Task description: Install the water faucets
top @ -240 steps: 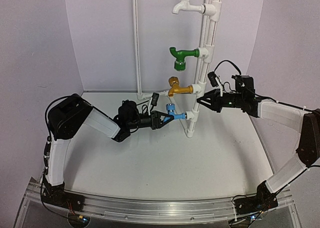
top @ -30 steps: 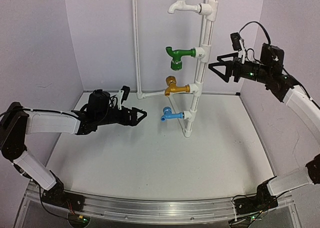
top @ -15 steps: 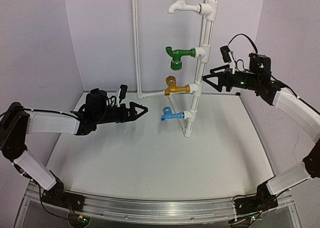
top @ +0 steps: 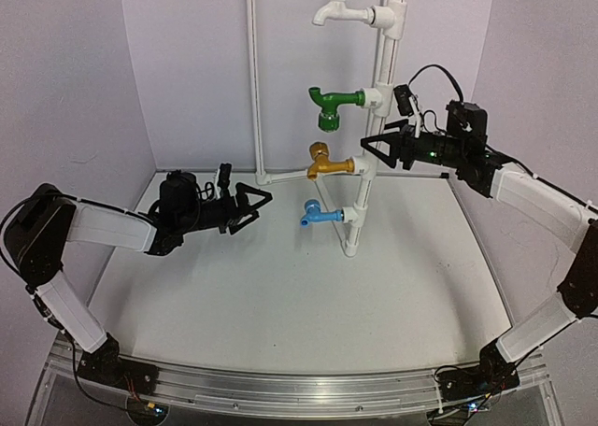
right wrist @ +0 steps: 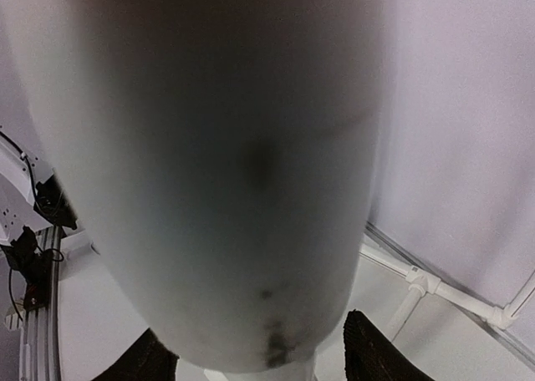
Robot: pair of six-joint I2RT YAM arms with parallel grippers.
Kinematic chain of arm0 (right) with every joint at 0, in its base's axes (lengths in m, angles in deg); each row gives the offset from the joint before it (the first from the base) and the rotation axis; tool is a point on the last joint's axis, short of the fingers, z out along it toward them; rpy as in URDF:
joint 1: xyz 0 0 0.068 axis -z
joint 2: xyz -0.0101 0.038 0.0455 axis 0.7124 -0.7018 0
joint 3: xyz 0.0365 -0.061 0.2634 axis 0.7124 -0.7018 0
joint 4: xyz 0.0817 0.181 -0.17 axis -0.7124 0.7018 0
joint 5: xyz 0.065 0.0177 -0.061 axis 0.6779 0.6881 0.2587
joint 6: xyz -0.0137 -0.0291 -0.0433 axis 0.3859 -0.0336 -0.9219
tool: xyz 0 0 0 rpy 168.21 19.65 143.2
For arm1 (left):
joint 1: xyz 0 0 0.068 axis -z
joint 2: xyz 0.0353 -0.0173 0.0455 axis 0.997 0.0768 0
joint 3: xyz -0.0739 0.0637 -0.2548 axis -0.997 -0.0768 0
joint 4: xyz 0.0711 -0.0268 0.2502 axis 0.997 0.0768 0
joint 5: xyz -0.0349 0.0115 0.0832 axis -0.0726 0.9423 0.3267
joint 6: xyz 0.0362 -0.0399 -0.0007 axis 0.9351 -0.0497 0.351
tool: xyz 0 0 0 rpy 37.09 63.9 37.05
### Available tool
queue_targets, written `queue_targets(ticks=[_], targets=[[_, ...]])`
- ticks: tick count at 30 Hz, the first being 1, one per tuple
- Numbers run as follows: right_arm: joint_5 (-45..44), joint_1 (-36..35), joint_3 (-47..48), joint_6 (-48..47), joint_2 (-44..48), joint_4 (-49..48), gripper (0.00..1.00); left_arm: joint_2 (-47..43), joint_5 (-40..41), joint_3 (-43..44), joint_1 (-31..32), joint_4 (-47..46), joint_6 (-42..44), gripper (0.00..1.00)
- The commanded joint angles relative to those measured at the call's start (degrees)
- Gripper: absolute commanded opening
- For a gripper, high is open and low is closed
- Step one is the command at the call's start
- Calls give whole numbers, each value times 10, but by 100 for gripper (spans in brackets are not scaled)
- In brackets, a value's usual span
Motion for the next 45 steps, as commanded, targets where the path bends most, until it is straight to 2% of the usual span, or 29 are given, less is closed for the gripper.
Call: queue_targets(ticks=[1,6,9,13,17,22,26,28,33,39,45], targets=[[-1,-7,25,10,-14,-56,58,33,-26,8,-5,-72,-87,100],[2,-7,27,8,-20,-59,47,109,-72,14,-15,-196,-202,100],[4,-7,27,-3,-23,-60,46,159,-96,30,-16,-268,-264,100],[6,-7,37,-14,-39,-61,45,190,-113,45,-16,-314,-291,100],[7,-7,42,-18,-47,-62,38,186,-113,51,-16,-300,-284,100],[9,-7,43,-15,-49,-64,25,221,-128,77,-16,-338,-329,100],[3,-7,45,-5,-50,-63,7,264,-142,113,-15,-373,-363,100],[3,-7,41,-4,-48,-63,1,270,-147,129,-11,-362,-355,100],[5,-7,39,-1,-45,-62,0,263,-152,157,6,-273,-297,98],[12,-7,44,10,-47,-61,0,303,-173,200,21,-276,-308,85],[14,-7,42,13,-44,-59,0,327,-179,238,33,-254,-304,82]])
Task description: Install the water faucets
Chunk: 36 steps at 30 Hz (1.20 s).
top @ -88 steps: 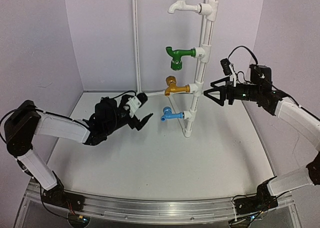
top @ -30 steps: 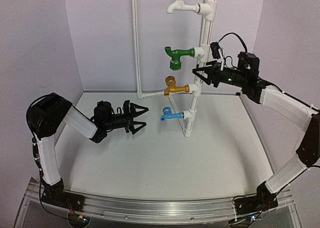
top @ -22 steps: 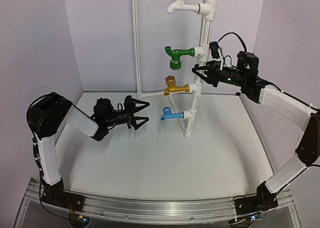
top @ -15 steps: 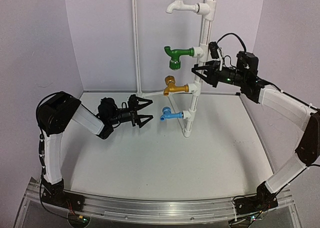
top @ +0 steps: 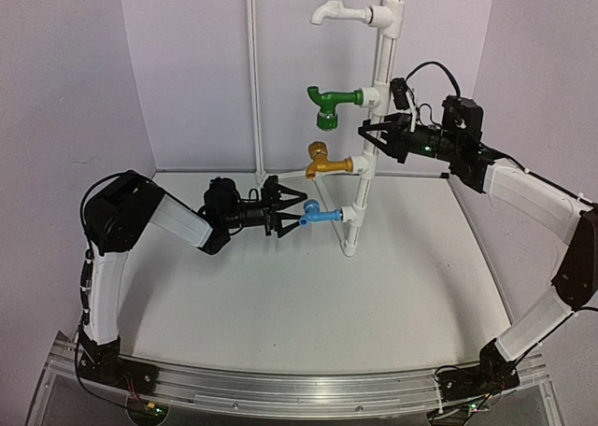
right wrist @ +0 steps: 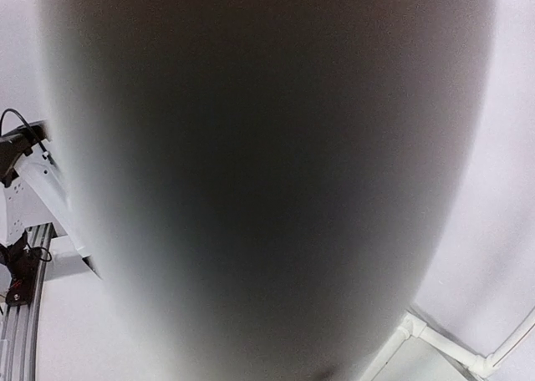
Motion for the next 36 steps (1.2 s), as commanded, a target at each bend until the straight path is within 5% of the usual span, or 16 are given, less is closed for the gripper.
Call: queue_targets(ticks=[1,9,18,28,36], targets=[[-5,-3,17,43,-9,4,0,19,-19,43,10,14,9,81],[-2,-2,18,45,-8,13,0,38,-23,66,21,17,53,61],[6,-3,21,48,-5,28,0,46,-37,122,20,140,270,32],[23,-3,20,66,7,39,0,-5,-16,70,26,191,587,27],[50,-2,24,97,19,45,0,-50,93,9,53,207,866,27]])
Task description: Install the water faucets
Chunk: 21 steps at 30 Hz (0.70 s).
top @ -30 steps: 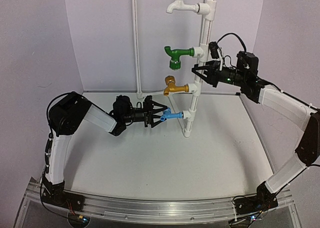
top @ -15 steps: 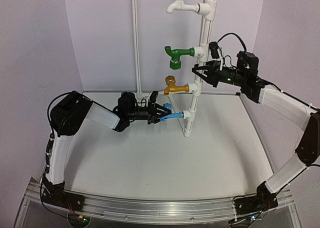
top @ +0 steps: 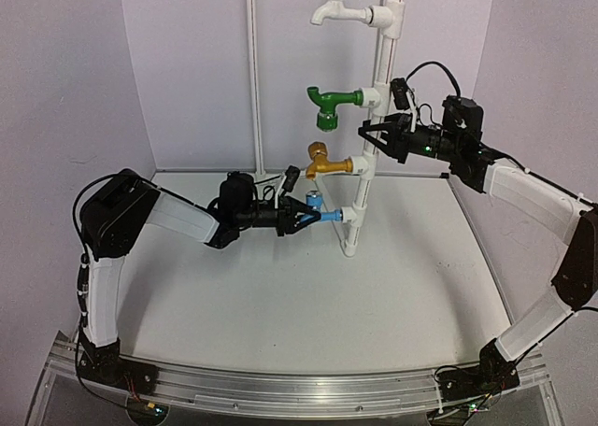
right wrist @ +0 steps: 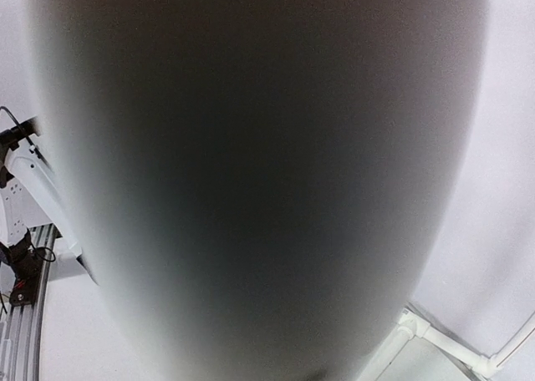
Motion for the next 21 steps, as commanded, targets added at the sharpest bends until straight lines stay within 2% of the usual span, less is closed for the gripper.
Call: queue_targets(ticks=[1,8,13,21], targets=[[42,-3,25,94,21,46,0,-35,80,-52,15,12,221,26],[66,-1,28,92,37,77,0,-60,190,-102,57,-37,412,16],[80,2,26,86,51,100,0,-67,230,-135,81,-104,494,9],[93,12,9,49,81,157,0,-27,323,-151,150,-192,700,8]])
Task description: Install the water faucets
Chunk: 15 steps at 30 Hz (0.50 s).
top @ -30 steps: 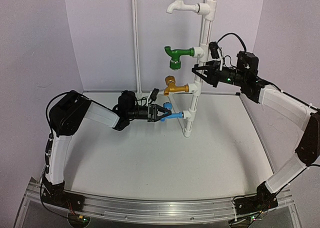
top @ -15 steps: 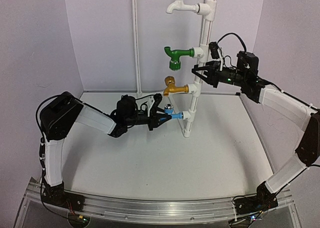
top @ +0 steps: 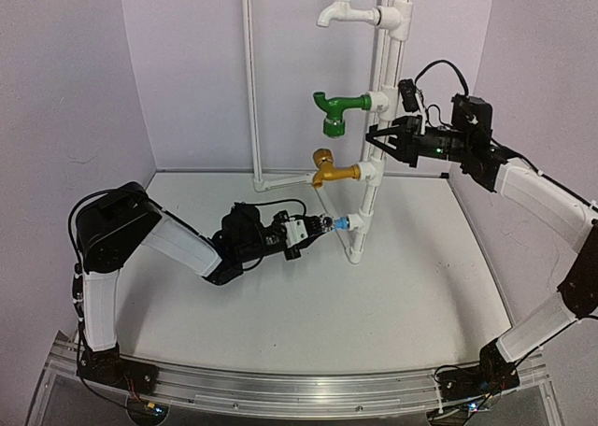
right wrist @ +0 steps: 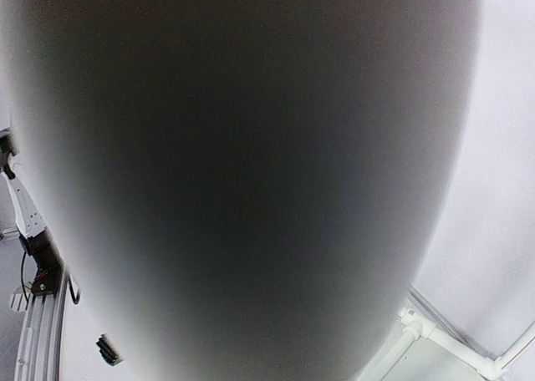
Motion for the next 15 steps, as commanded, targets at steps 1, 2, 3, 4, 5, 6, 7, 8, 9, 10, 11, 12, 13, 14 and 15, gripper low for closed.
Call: queue_targets(ticks=[1,2,3,4,5,6,7,8,9,10,11,12,13,14,15], targets=[[48,2,4,71,52,87,0,32,61,-13,49,-66,182,8],[49,3,2,68,55,92,0,43,72,-14,56,-87,207,8],[50,4,0,66,56,96,0,52,82,-14,61,-105,239,9],[51,5,0,65,58,100,0,60,90,-14,66,-123,269,10],[52,5,-1,63,60,103,0,68,97,-14,71,-141,296,12],[53,5,-3,62,61,105,0,76,102,-15,75,-158,324,13],[53,6,-5,60,62,108,0,84,106,-15,78,-178,350,14],[54,6,-6,59,62,110,0,92,110,-15,82,-196,372,14],[54,6,-7,59,62,112,0,98,113,-14,84,-208,397,15],[54,7,-9,57,63,114,0,107,114,-14,85,-223,421,19],[54,7,-11,57,63,115,0,116,117,-13,87,-239,443,24],[54,7,-12,56,64,116,0,125,119,-10,87,-256,467,33],[54,7,-14,55,66,117,0,138,123,-7,88,-265,487,40],[54,8,-17,54,67,118,0,143,126,-6,88,-266,507,47],[54,8,-19,53,69,119,0,146,128,-7,88,-267,519,53]])
